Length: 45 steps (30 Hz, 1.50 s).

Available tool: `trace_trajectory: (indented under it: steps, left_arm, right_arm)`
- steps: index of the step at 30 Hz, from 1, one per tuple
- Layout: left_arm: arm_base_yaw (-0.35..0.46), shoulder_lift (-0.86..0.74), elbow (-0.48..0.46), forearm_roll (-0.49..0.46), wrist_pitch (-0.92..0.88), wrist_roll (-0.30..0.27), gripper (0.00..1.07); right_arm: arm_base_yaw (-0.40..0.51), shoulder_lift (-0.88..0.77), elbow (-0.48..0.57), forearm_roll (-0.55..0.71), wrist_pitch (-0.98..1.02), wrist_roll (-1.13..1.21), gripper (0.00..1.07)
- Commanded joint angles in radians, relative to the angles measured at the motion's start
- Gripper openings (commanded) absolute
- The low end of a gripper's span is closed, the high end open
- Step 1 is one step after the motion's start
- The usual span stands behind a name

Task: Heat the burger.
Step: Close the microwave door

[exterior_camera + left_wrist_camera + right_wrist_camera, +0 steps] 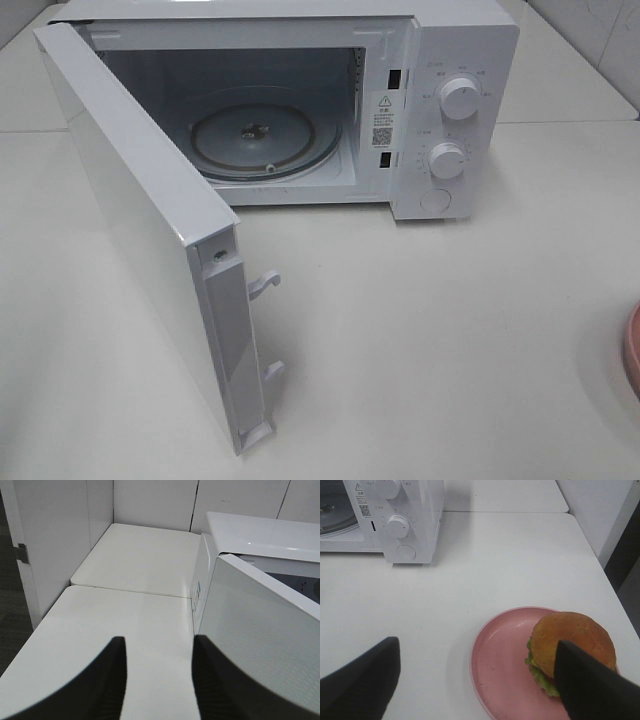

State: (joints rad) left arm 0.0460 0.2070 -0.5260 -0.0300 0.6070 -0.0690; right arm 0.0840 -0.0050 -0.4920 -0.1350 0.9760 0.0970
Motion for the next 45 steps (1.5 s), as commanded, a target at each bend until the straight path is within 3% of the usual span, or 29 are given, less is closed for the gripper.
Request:
trace_trajectory:
  steps: [1, 3, 5, 12, 13, 18, 22, 29, 35, 39, 45]
  left_arm:
    - [0.002, 0.055, 0.013, -0.006, -0.075, -0.008, 0.21]
    - [0.002, 0.086, 0.014, -0.007, -0.098, -0.008, 0.16]
    - [0.002, 0.203, 0.014, -0.029, -0.189, -0.009, 0.00]
    - [0.002, 0.373, 0.053, -0.034, -0.438, -0.008, 0.00]
    - [0.002, 0.414, 0.089, -0.034, -0.557, -0.008, 0.00]
    - [0.002, 0.490, 0.172, -0.034, -0.749, -0.008, 0.00]
    - [0.002, 0.580, 0.271, -0.027, -1.036, -0.008, 0.00]
    - [0.002, 0.730, 0.339, 0.011, -1.266, -0.008, 0.00]
    - [0.002, 0.896, 0.338, 0.155, -1.367, -0.053, 0.00]
    - [0.002, 1.032, 0.336, 0.287, -1.544, -0.139, 0.00]
    - [0.001, 1.175, 0.263, 0.443, -1.602, -0.146, 0.00]
  right_arm:
    - [-0.006, -0.035, 0.001, -0.001, -0.013, 0.001, 0.76]
    - [-0.006, -0.035, 0.001, -0.001, -0.013, 0.001, 0.76]
    - [-0.006, -0.035, 0.001, -0.001, -0.013, 0.001, 0.76]
    - [-0.006, -0.035, 0.001, -0.001, -0.013, 0.001, 0.76]
    - [-0.006, -0.035, 0.001, -0.001, -0.013, 0.001, 0.76]
    - [-0.006, -0.035, 0.001, -0.001, -0.013, 0.001, 0.76]
    - [-0.006, -0.035, 0.001, -0.001, -0.013, 0.001, 0.76]
    - [-0.006, -0.035, 0.001, -0.001, -0.013, 0.001, 0.76]
    - [-0.006, -0.035, 0.001, -0.001, -0.013, 0.001, 0.76]
    - [-0.006, -0.035, 0.001, -0.001, -0.013, 0.001, 0.76]
    - [-0.006, -0.035, 0.001, -0.001, -0.013, 0.001, 0.76]
